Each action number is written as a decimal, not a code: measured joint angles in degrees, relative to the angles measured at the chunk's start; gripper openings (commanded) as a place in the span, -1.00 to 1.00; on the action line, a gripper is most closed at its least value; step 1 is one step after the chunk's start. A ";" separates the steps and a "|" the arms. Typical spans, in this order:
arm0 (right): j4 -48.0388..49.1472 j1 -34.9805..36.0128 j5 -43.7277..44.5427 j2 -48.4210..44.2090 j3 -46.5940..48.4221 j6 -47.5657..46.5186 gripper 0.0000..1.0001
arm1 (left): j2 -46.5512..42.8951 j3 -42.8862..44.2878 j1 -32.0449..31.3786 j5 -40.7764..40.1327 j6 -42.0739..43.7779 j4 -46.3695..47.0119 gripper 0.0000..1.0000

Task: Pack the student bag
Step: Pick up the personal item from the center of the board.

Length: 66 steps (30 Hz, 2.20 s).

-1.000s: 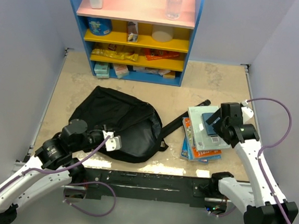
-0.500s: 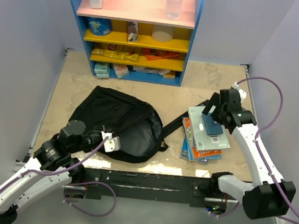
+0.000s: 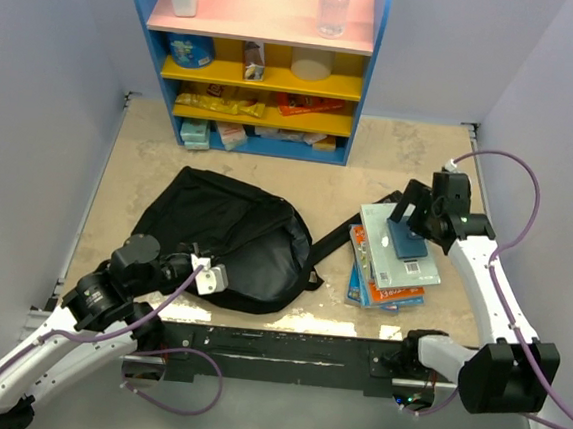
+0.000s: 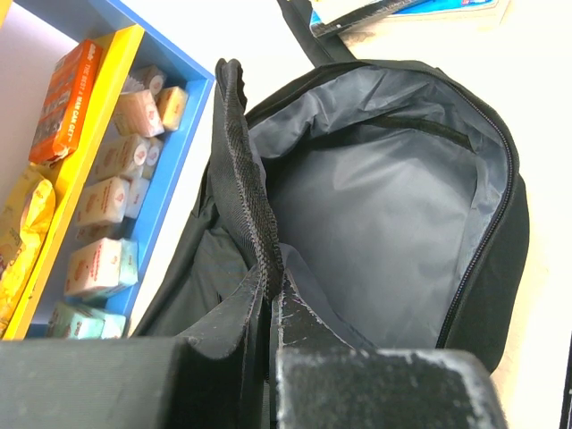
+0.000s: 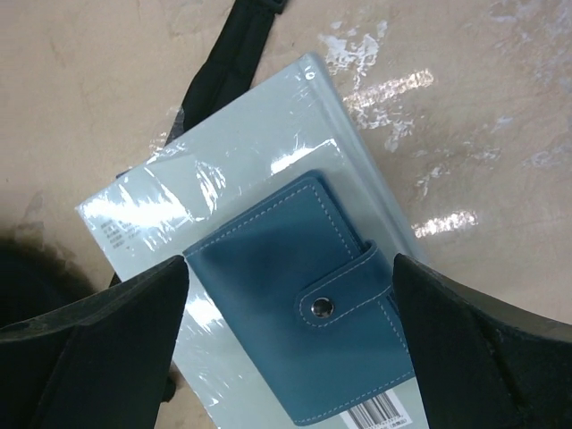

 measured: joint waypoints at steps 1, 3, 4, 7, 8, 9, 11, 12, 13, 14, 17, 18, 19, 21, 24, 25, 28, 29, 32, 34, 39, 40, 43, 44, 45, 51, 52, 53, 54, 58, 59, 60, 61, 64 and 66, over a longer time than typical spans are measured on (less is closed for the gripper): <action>0.17 0.02 -0.70 -0.57 -0.61 0.02 0.97 | 0.00 0.00 0.00 0.02 -0.02 0.07 -1.00; 0.68 0.02 -1.92 -1.95 -2.32 0.07 0.97 | 0.00 0.00 0.00 0.02 -0.07 0.15 -1.00; 0.85 0.02 -2.23 -2.43 -3.08 0.07 0.97 | 0.00 0.00 0.00 0.04 -0.07 0.17 -1.00; 1.18 0.00 -3.17 -2.95 -4.37 0.09 0.92 | 0.09 0.00 0.00 0.11 -0.07 0.20 -1.00; 1.22 0.00 -3.45 -2.95 -4.52 0.11 0.87 | 0.11 0.00 0.00 0.11 -0.07 0.20 -1.00; 1.31 0.00 -3.89 -2.95 -4.68 0.17 0.85 | 0.11 0.00 0.00 0.13 -0.07 0.20 -1.00; 1.46 0.00 -5.05 -2.97 -4.79 0.46 0.78 | 0.11 0.00 0.00 0.13 -0.07 0.20 -1.00; 1.81 0.00 -5.57 -3.02 -5.01 0.63 0.75 | 0.11 0.00 0.00 0.13 -0.07 0.22 -1.00; 2.36 0.02 -6.38 -3.13 -5.40 0.83 0.74 | 0.11 0.00 0.00 0.13 -0.07 0.24 -1.00; 2.89 0.04 -6.69 -3.39 -5.70 0.92 0.74 | 0.13 0.00 0.00 0.15 -0.07 0.24 -1.00; 3.85 0.26 -7.80 -4.50 -6.62 1.31 0.87 | 0.39 0.00 0.00 0.20 -0.07 0.31 -1.00; 3.78 0.44 -7.89 -4.61 -6.62 1.42 0.92 | 0.61 0.00 0.00 0.28 -0.07 0.39 -1.00; 3.82 0.57 -7.93 -4.61 -6.62 1.49 0.94 | 0.81 0.00 0.00 0.37 -0.07 0.50 -1.00; 3.96 1.03 -7.96 -4.61 -6.62 1.46 0.97 | 1.14 0.00 0.00 0.52 -0.07 0.70 -1.00; 4.24 2.36 -7.45 -4.35 -6.62 1.38 0.95 | 1.73 0.00 0.00 0.76 -0.07 1.16 -1.00; 4.37 3.13 -7.04 -3.96 -6.58 1.36 0.93 | 1.86 0.00 0.00 0.79 -0.07 1.29 -1.00; 4.76 6.08 -4.24 -1.88 -5.49 1.31 0.82 | 2.08 0.00 0.00 0.81 -0.07 1.62 -1.00; 4.81 6.88 -3.50 -1.14 -5.01 1.31 0.76 | 2.08 0.00 0.00 0.81 -0.07 1.62 -1.00; 5.31 9.49 -0.92 1.05 -3.69 1.51 0.65 | 2.03 0.00 0.00 0.79 -0.09 1.62 -1.00; 5.38 10.38 0.26 1.84 -3.26 1.55 0.59 | 1.92 0.00 0.00 0.76 -0.11 1.60 -1.00; 5.31 11.63 2.91 2.36 -3.13 1.90 0.57 | 1.44 -0.09 0.00 0.74 -0.15 1.60 -1.00; 5.29 11.76 3.19 2.38 -3.13 1.92 0.57 | 1.42 -0.09 0.00 0.76 -0.17 1.62 -1.00; 5.27 11.91 3.52 2.43 -3.13 2.10 0.61 | 1.42 -0.09 0.00 0.76 -0.28 1.62 -1.00; 5.27 12.00 3.63 2.43 -3.13 2.25 0.59 | 1.42 -0.09 0.00 0.76 -0.46 1.62 -1.00; 5.27 12.02 3.63 2.40 -3.13 2.43 0.57 | 1.40 -0.09 0.00 0.76 -0.55 1.62 -1.00; 5.31 12.35 2.23 2.10 -3.19 4.79 -0.16 | 1.25 -0.09 0.00 0.76 -1.05 1.62 -1.00; 5.33 12.57 1.31 1.88 -3.39 5.68 -0.37 | 1.20 -0.09 0.00 0.76 -1.05 1.57 -1.00; 5.31 12.76 1.09 1.68 -3.52 6.08 -0.48 | 1.18 -0.09 0.00 0.76 -1.05 1.60 -1.00; 5.29 12.94 0.96 1.38 -3.65 6.56 -0.60 | 1.16 -0.09 0.00 0.76 -1.05 1.62 -1.00; 5.01 13.20 0.61 -0.42 -4.11 8.57 -1.00 | 1.18 -0.09 0.00 0.79 -1.05 1.62 -1.00; 4.98 13.20 0.66 -1.03 -4.37 9.20 -1.00 | 1.20 -0.09 0.00 0.81 -1.05 1.62 -1.00; 4.92 13.22 0.72 -1.38 -4.52 9.57 -1.00 | 1.22 -0.09 0.00 0.83 -1.05 1.62 -1.00; 4.92 13.25 0.81 -1.68 -4.70 9.94 -1.00 | 1.27 -0.09 0.00 0.85 -1.05 1.64 -1.00; 4.94 13.25 0.85 -2.51 -5.20 10.93 -1.00 | 1.68 -0.09 0.00 1.16 -1.05 1.77 -1.00; 4.98 13.25 0.70 -3.58 -5.62 11.17 -1.00 | 1.86 -0.09 0.00 1.25 -1.05 1.88 -1.00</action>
